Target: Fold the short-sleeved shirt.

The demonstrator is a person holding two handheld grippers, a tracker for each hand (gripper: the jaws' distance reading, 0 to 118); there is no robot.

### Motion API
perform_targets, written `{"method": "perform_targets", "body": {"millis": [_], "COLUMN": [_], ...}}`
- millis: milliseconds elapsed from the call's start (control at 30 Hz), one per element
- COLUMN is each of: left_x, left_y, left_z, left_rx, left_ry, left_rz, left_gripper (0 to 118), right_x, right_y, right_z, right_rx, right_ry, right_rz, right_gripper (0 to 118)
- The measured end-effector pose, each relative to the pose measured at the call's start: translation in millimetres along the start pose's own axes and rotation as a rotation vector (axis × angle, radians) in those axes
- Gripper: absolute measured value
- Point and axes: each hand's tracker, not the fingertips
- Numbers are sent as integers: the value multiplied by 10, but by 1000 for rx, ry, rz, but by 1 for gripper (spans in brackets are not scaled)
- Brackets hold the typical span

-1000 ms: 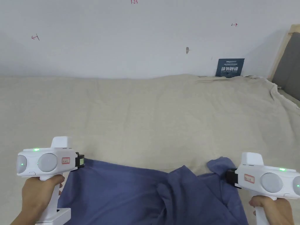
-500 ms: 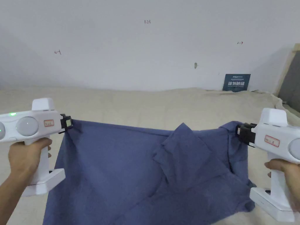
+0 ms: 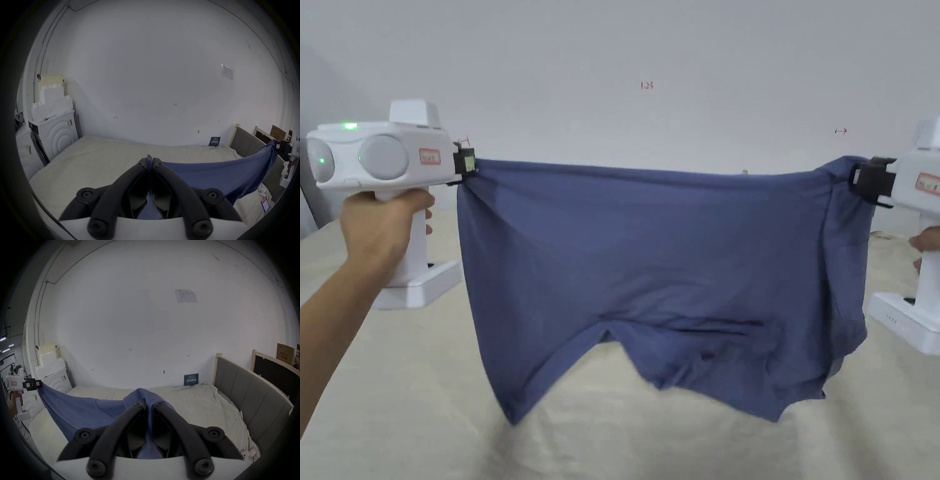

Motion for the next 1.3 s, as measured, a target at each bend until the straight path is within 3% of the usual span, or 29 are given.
{"method": "perform_targets", "body": {"millis": [333, 467, 633, 867, 1300], "left_x": [153, 168, 116, -15, -284], "left_y": [680, 686, 553, 4, -1748], "left_z": [-170, -238, -320, -502, -99], "left_rx": [97, 99, 91, 4, -222], "left_ry": [29, 32, 30, 41, 13], "left_rz": [-52, -73, -69, -63, -6], "left_gripper": [2, 2, 2, 2, 2], "right_x": [28, -91, -152, -66, 187], "right_y": [717, 854, 839, 224, -1617], "right_z": [-439, -411, -394, -562, -2], "right_rx": [101, 113, 124, 25, -235], "right_ry": [-8, -14, 3, 26, 69], "right_rz": [-30, 12, 0, 29, -91], "right_gripper": [3, 3, 3, 3, 3]}}
